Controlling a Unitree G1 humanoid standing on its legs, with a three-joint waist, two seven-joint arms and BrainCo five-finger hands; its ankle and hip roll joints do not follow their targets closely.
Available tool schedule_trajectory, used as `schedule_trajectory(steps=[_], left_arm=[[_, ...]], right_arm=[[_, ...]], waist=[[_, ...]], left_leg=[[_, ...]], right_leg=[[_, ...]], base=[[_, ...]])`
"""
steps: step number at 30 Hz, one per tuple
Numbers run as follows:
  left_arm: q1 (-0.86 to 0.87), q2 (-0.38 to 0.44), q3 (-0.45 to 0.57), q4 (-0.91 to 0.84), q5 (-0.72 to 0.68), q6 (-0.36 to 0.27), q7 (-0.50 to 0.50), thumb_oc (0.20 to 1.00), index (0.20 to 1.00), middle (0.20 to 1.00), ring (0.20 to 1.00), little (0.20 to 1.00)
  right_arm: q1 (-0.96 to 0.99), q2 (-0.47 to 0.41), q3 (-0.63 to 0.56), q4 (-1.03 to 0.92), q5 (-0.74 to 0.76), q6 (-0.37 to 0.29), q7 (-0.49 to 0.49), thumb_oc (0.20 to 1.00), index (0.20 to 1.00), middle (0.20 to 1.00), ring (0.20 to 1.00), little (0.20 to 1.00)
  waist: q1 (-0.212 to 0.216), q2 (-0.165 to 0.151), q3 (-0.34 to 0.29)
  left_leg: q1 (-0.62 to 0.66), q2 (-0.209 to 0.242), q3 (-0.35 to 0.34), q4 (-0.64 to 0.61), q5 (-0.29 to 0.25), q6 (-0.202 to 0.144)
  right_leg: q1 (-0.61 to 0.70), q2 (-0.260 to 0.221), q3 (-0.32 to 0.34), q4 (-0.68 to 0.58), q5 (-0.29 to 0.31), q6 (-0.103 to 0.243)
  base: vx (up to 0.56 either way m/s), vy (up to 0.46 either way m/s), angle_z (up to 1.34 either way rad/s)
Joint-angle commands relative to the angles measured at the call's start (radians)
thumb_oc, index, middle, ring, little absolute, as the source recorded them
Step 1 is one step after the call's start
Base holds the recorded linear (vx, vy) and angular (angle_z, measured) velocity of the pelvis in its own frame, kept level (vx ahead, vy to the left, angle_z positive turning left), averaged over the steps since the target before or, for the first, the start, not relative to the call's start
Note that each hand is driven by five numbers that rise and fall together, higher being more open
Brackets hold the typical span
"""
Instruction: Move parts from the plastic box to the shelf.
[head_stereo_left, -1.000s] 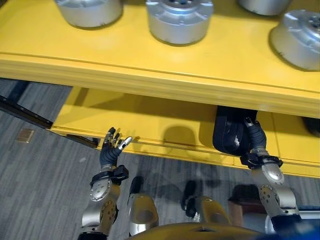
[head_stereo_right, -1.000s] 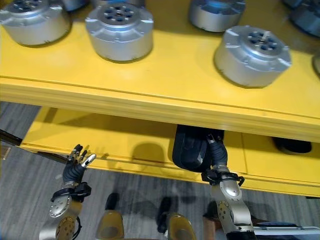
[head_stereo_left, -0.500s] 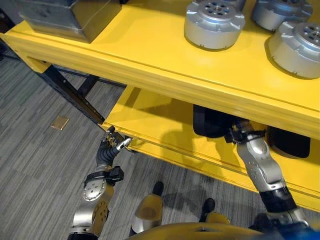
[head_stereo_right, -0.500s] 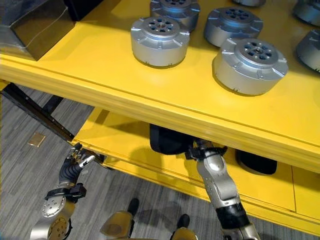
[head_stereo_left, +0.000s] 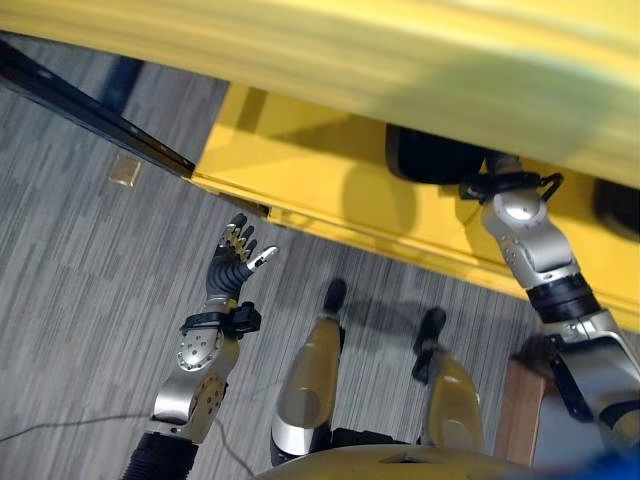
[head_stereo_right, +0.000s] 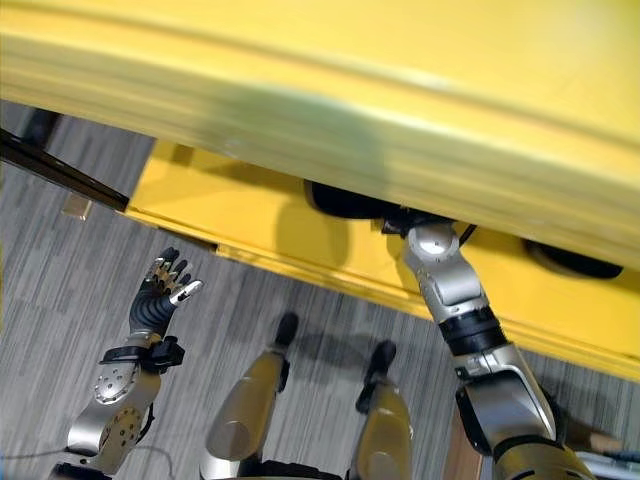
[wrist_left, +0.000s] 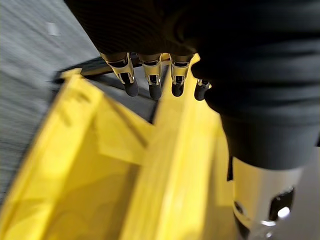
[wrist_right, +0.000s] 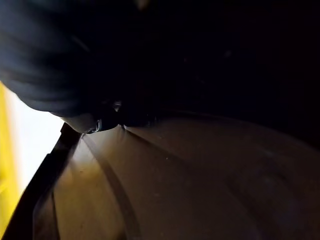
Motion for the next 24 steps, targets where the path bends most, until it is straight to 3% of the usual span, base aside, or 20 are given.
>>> schedule_trajectory(steps=[1, 5, 6, 12, 24], left_arm=[[0.029, 0.009, -0.027, -0.088, -0.017, -0.066, 0.022, 1.0, 1.0, 1.0, 1.0, 1.0], [-0.014, -0.01, -0.067, -0.093, -0.015, -0.073, 0.048, 1.0, 1.0, 1.0, 1.0, 1.0], [-0.03, -0.014, -0.078, -0.092, -0.005, -0.072, 0.051, 1.0, 1.0, 1.0, 1.0, 1.0], [-0.071, -0.029, -0.111, -0.076, 0.006, -0.07, 0.084, 1.0, 1.0, 1.0, 1.0, 1.0], [-0.127, -0.028, -0.147, -0.07, 0.008, -0.082, 0.12, 1.0, 1.0, 1.0, 1.0, 1.0]], right_arm=[[-0.07, 0.001, -0.041, -0.043, -0.017, -0.085, -0.063, 0.2, 0.2, 0.2, 0.2, 0.2], [-0.125, -0.013, -0.056, -0.011, -0.036, -0.098, -0.113, 0.2, 0.2, 0.2, 0.2, 0.2], [-0.146, -0.027, -0.056, -0.003, -0.053, -0.1, -0.13, 0.2, 0.2, 0.2, 0.2, 0.2], [-0.193, -0.034, -0.057, 0.06, -0.052, -0.118, -0.172, 0.2, 0.2, 0.2, 0.2, 0.2], [-0.29, -0.06, -0.012, 0.188, -0.052, -0.122, -0.204, 0.2, 0.2, 0.2, 0.2, 0.2]], waist=[[-0.003, -0.011, -0.091], [-0.016, 0.0, -0.049], [-0.023, 0.0, -0.036], [-0.047, -0.005, -0.009], [-0.065, -0.01, -0.009]], left_leg=[[-0.003, 0.036, 0.029, 0.001, -0.027, -0.027], [-0.089, 0.03, 0.024, 0.08, -0.048, -0.015], [-0.109, 0.029, 0.02, 0.122, -0.087, -0.013], [-0.239, 0.014, 0.004, 0.327, -0.178, 0.02], [-0.323, 0.009, -0.003, 0.43, -0.228, 0.028]], right_leg=[[-0.003, -0.016, 0.009, 0.106, -0.127, 0.011], [-0.105, -0.021, 0.028, 0.21, -0.156, 0.0], [-0.129, -0.019, 0.045, 0.253, -0.195, 0.0], [-0.269, -0.023, 0.094, 0.451, -0.271, -0.027], [-0.358, -0.019, 0.123, 0.561, -0.329, -0.044]], base=[[-0.09, -0.015, -0.02], [-0.05, -0.015, 0.0], [0.0, 0.0, 0.0], [-0.02, -0.006, -0.11], [0.0, 0.0, -0.01]])
